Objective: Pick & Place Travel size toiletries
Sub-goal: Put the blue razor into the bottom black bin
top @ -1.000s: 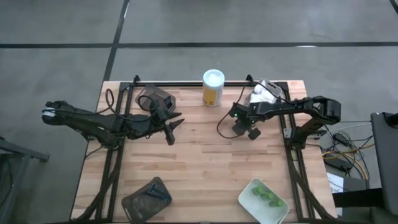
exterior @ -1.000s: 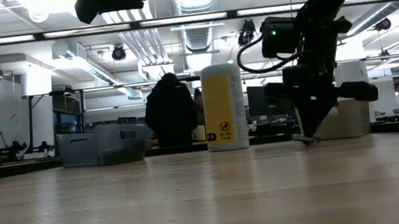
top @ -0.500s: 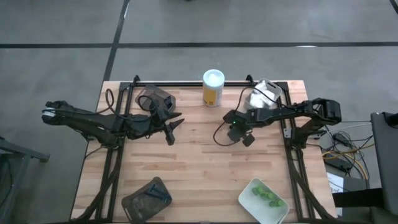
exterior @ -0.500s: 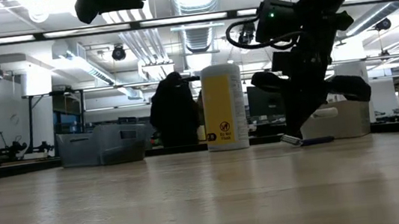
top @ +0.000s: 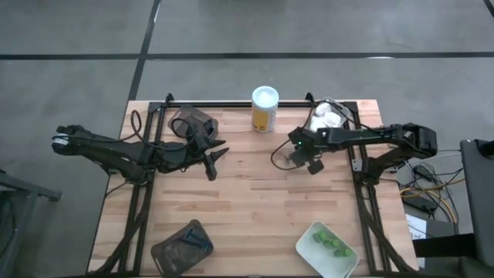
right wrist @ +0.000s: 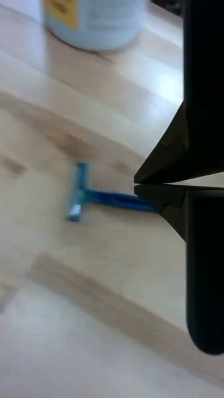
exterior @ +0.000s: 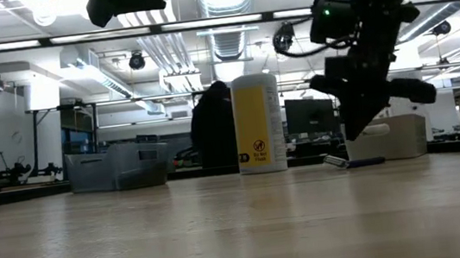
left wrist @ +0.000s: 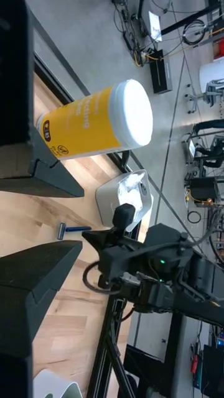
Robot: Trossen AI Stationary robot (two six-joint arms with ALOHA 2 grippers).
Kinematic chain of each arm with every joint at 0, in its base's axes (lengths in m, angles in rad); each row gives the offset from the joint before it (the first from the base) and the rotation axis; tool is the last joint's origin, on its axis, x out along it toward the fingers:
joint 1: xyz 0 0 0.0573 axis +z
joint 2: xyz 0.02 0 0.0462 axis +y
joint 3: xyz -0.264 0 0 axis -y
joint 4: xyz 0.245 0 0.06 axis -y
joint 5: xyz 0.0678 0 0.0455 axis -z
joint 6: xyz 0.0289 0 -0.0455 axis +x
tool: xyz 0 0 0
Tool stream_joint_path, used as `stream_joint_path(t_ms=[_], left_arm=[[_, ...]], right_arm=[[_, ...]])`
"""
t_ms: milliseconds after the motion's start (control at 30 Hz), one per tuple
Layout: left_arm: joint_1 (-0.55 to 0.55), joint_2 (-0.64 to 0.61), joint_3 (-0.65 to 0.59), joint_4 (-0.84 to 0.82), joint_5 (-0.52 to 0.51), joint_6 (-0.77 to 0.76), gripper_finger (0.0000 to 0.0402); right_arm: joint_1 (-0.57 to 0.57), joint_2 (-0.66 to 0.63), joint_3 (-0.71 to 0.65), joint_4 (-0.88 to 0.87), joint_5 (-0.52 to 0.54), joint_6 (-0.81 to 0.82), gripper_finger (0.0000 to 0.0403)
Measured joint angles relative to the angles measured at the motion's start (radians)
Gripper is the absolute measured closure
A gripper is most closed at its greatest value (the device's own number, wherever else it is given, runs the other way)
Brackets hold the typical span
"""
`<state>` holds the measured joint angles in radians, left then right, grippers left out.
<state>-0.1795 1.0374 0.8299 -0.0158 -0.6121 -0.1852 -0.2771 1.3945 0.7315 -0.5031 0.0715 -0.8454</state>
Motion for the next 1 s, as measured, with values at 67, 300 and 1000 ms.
stream_joint_path(t_ms=[67, 300, 1000], left_arm=[[0.0, 0.0, 0.0, 0.0, 0.0, 0.0, 0.0274], [0.001, 0.0, 0.0, 0.0, 0.0, 0.001, 0.0274], [0.001, 0.0, 0.0, 0.001, -0.002, -0.002, 0.0274]], right_arm=[[-0.015, -0.005, -0.029, 0.008, 0.0, -0.001, 0.0394], [-0.022, 0.031, -0.092, 0.041, 0.007, -0.073, 0.0394], [-0.025, 0.069, -0.056, 0.091, 0.007, -0.091, 0.0394]])
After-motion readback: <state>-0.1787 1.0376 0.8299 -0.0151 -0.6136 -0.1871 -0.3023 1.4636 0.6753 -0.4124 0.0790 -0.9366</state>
